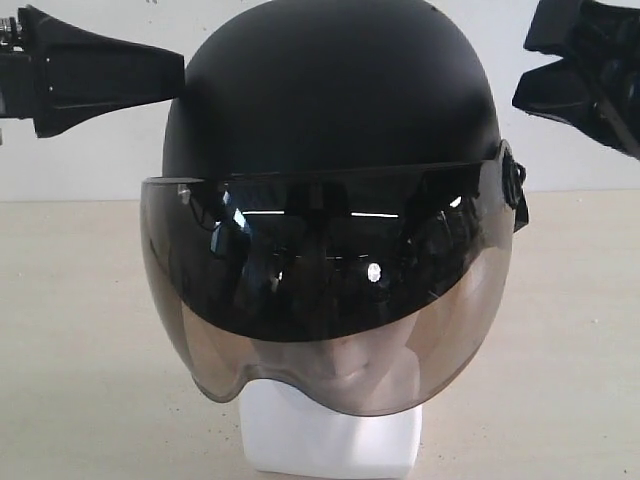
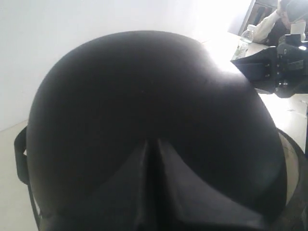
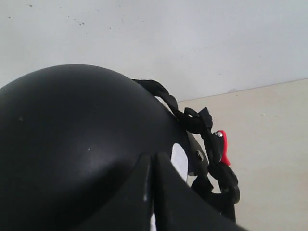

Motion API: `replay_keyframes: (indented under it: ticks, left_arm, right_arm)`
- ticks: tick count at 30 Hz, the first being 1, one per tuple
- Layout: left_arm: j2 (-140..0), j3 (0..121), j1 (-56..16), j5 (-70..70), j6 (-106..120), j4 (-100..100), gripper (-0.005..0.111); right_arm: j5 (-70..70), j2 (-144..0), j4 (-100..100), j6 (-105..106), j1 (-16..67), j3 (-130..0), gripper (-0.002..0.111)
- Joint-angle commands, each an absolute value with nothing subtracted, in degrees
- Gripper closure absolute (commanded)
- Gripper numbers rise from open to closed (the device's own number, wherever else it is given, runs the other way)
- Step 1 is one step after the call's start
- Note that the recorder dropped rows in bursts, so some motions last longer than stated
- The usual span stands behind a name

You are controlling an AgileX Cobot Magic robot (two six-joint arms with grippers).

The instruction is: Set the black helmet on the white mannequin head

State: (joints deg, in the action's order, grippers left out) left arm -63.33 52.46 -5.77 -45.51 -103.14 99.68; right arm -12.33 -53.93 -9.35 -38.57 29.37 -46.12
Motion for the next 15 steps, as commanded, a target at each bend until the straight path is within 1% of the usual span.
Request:
replay_keyframes:
  ticks: [1, 4, 7, 10, 11, 15]
  left_arm:
    - [-61.45, 53.01, -5.86, -40.77, -102.98, 99.95, 0.102]
    - [-61.15, 55.75, -5.86, -37.83, -101.01, 99.95, 0.102]
    - [-62.23, 59.29, -5.86, -37.87, -100.84, 99.95, 0.102]
    - [-65.01, 63.72, -5.75, -40.11, -100.84, 99.95, 0.102]
    - [-66.42, 65.56, -5.75, -41.94, -100.84, 99.95, 0.102]
    - [-72.41, 73.15, -5.75, -51.27, -100.84, 99.95, 0.102]
  right_arm:
    - [-11.80, -54.40, -9.05, -36.81, 29.20, -46.47, 0.108]
    - [-9.67, -53.78, -9.05, -35.17, 29.20, -46.64, 0.108]
    - [-11.07, -52.65, -8.87, -32.96, 29.66, -48.85, 0.108]
    - [-17.81, -52.53, -6.06, -24.83, 33.96, -54.43, 0.108]
    - [-20.89, -52.68, -4.11, -20.20, 36.06, -57.03, 0.108]
    - [-25.62, -53.34, 1.39, -7.64, 43.52, -63.61, 0.108]
